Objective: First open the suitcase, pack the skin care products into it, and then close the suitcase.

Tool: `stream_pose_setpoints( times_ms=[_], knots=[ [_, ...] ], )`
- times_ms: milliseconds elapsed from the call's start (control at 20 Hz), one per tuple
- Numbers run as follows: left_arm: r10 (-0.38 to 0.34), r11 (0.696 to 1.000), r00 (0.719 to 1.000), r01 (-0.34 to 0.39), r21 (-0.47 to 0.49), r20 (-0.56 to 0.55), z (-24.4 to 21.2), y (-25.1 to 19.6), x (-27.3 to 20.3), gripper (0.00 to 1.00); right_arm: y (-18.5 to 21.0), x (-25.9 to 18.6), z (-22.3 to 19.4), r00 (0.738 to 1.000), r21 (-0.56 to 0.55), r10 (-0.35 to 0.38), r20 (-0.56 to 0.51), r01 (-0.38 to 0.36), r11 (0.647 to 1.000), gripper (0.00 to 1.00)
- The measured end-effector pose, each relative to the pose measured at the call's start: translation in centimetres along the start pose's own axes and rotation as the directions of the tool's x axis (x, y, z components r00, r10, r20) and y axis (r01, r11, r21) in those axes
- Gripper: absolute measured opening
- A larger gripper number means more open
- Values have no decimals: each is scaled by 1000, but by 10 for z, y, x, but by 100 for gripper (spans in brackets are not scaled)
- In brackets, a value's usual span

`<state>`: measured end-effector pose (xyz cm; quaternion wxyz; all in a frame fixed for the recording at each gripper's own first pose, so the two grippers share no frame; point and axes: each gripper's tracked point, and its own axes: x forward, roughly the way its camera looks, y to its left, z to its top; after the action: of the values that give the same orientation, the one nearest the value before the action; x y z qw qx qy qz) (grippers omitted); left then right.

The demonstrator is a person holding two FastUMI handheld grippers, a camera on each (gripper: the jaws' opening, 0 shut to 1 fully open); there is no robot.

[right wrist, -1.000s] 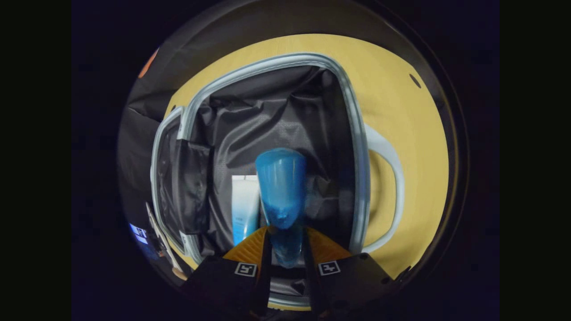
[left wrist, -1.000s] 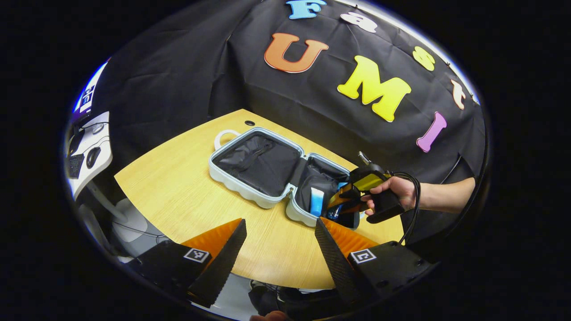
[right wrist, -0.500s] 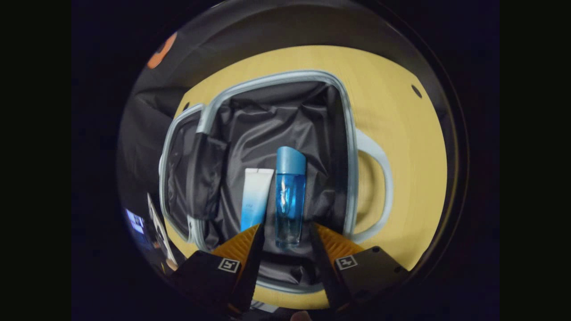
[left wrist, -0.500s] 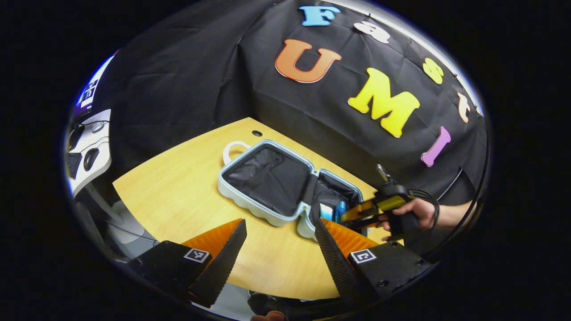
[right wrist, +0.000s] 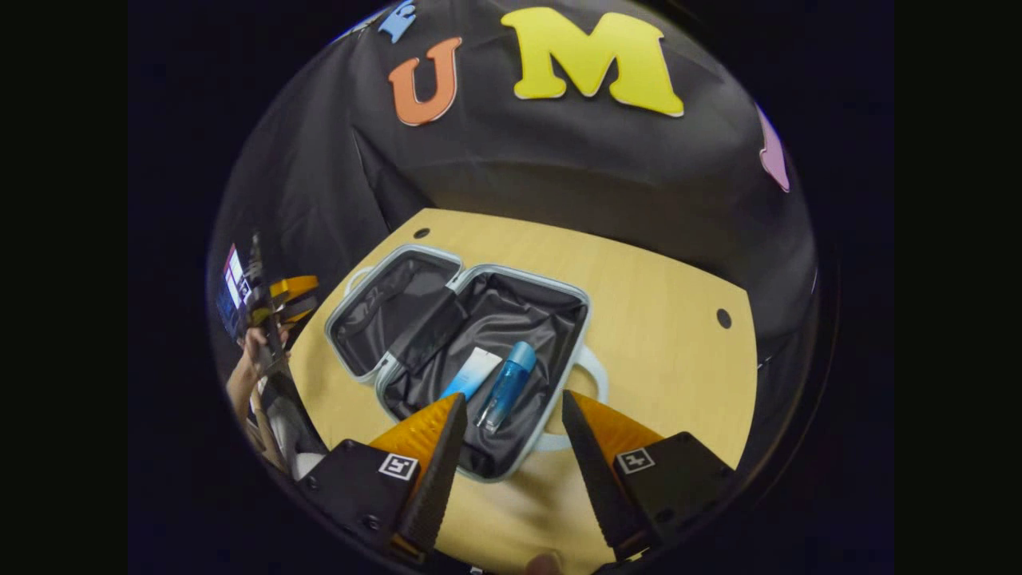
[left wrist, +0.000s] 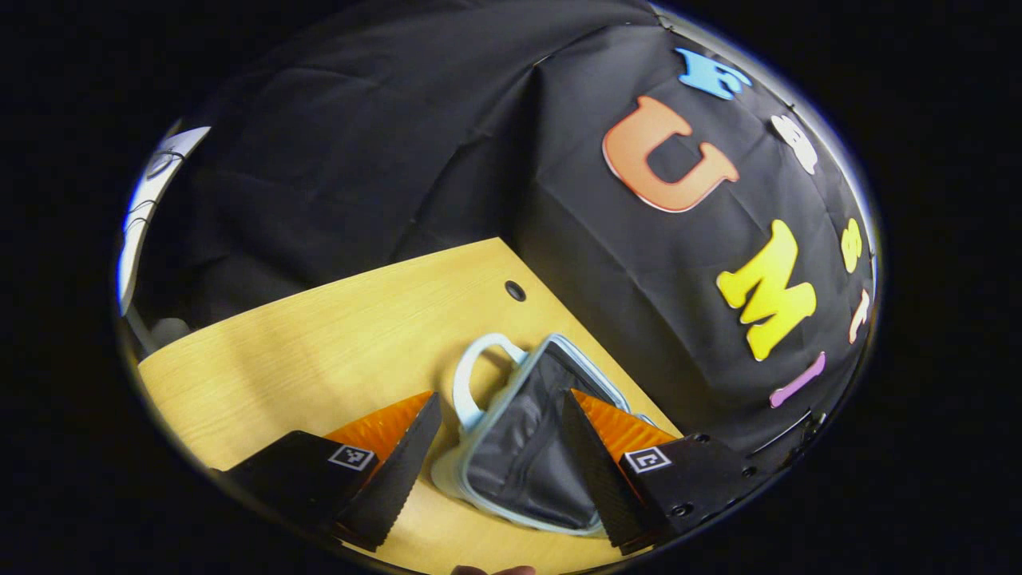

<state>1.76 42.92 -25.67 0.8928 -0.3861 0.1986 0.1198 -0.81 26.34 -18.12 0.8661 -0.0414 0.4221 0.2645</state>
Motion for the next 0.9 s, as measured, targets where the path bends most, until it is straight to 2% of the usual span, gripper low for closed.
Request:
stream_pose_setpoints(
  times_ms=[100, 150, 200, 300, 350, 400, 450, 500, 550, 600, 650, 750, 850, 900],
  knots=[
    [34, 999, 998, -34, 5, -51, -5, 16, 31, 97, -16, -15, -3, 999, 9, -18, 35, 18, 1000, 72],
    [28, 1000, 997, -29, -4, -73, -5, 16, 39, 97, -27, -23, -2, 998, 9, -40, 54, 39, 999, 67],
    [37, 999, 995, -36, 12, -89, -8, 20, 48, 96, -35, -34, -4, 996, 15, -56, 70, 56, 998, 72],
    [76, 995, 988, -67, 71, -131, -20, 26, 67, 95, -43, -43, -9, 993, 51, -85, 78, 81, 995, 72],
    [83, 994, 986, -72, 81, -143, -23, 27, 73, 100, -48, -45, -13, 992, 57, -101, 80, 96, 994, 72],
    [103, 992, 982, -90, 92, -155, -23, 29, 79, 89, -51, -46, -14, 990, 46, -109, 86, 106, 993, 72],
    [115, 990, 982, -100, 100, -152, -22, 30, 83, 84, -52, -47, -14, 989, 22, -118, 91, 117, 993, 72],
    [125, 988, 981, -108, 111, -150, -22, 31, 87, 70, -54, -49, -14, 987, 3, -126, 104, 126, 992, 72],
    [128, 987, 980, -110, 120, -151, -22, 30, 89, 77, -52, -51, -13, 986, -4, -125, 111, 126, 992, 72],
    [136, 985, 979, -117, 129, -152, -23, 28, 92, 75, -48, -52, -13, 986, 3, -118, 116, 118, 993, 72],
    [147, 983, 977, -126, 135, -157, -24, 29, 95, 77, -48, -54, -13, 986, 12, -116, 122, 115, 993, 72],
    [188, 976, 968, -165, 145, -165, -22, 33, 96, 52, -50, -60, -13, 983, 24, -122, 136, 119, 993, 72],
    [200, 970, 963, -170, 172, -178, -26, 30, 96, 28, -57, -67, -13, 978, 22, -142, 156, 140, 990, 72],
    [207, 967, 963, -175, 185, -172, -23, 27, 95, 23, -63, -72, -14, 972, 3, -161, 172, 163, 987, 72]
  ],
)
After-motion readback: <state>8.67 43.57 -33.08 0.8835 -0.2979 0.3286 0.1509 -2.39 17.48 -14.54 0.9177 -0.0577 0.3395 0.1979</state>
